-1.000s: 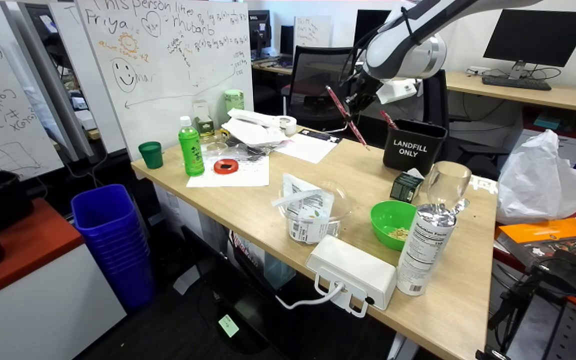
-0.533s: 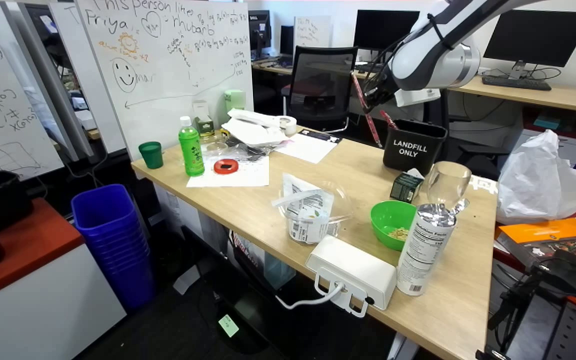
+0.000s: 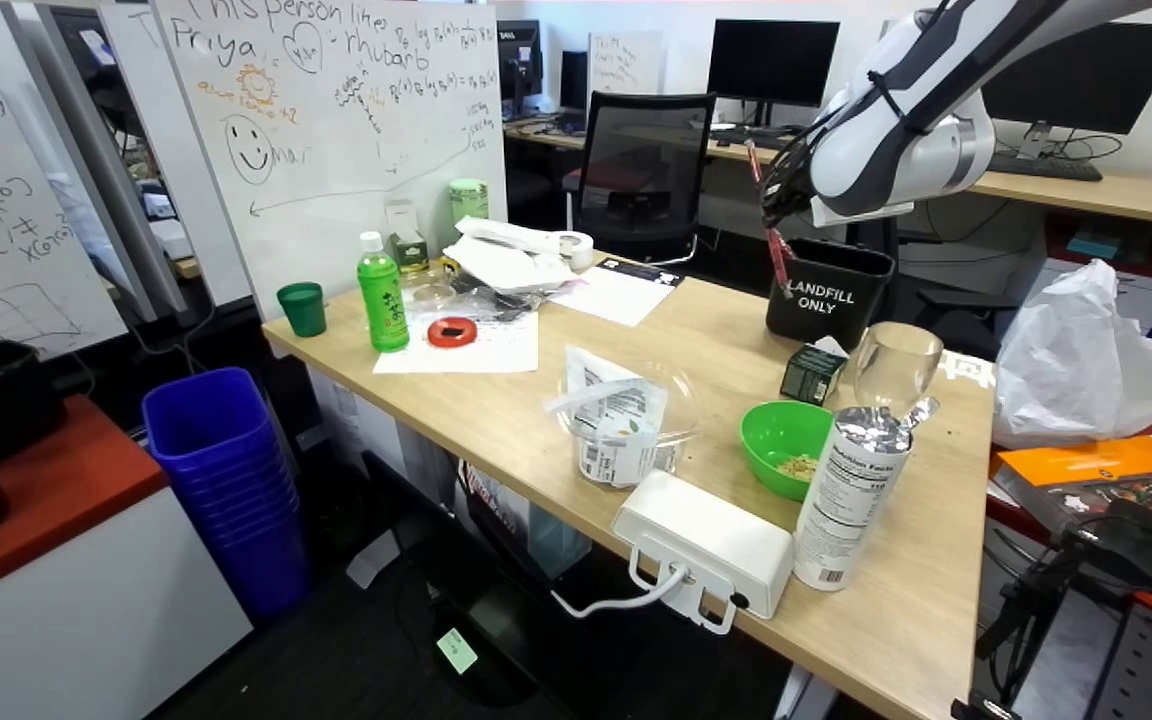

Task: Take the straw from the table and put it in the black storage box

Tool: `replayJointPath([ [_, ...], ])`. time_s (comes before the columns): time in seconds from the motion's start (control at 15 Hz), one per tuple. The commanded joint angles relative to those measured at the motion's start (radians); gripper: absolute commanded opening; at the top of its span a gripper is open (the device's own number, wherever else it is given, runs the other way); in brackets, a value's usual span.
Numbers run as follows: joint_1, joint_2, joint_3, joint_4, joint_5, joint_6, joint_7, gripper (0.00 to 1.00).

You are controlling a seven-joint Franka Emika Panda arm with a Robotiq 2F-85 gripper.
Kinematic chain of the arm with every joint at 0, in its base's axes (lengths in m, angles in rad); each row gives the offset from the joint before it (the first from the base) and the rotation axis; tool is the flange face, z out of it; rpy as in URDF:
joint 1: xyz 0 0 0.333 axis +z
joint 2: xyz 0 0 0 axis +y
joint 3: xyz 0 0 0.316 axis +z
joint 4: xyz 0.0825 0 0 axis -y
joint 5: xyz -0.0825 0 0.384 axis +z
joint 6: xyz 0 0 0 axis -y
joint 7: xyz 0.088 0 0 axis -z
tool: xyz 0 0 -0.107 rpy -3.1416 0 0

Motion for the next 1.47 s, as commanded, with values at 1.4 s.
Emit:
replayJointPath([
  [1.4,-0.285,0.023,0.104,0.147,-0.112,0.200,-0.022,0.00],
])
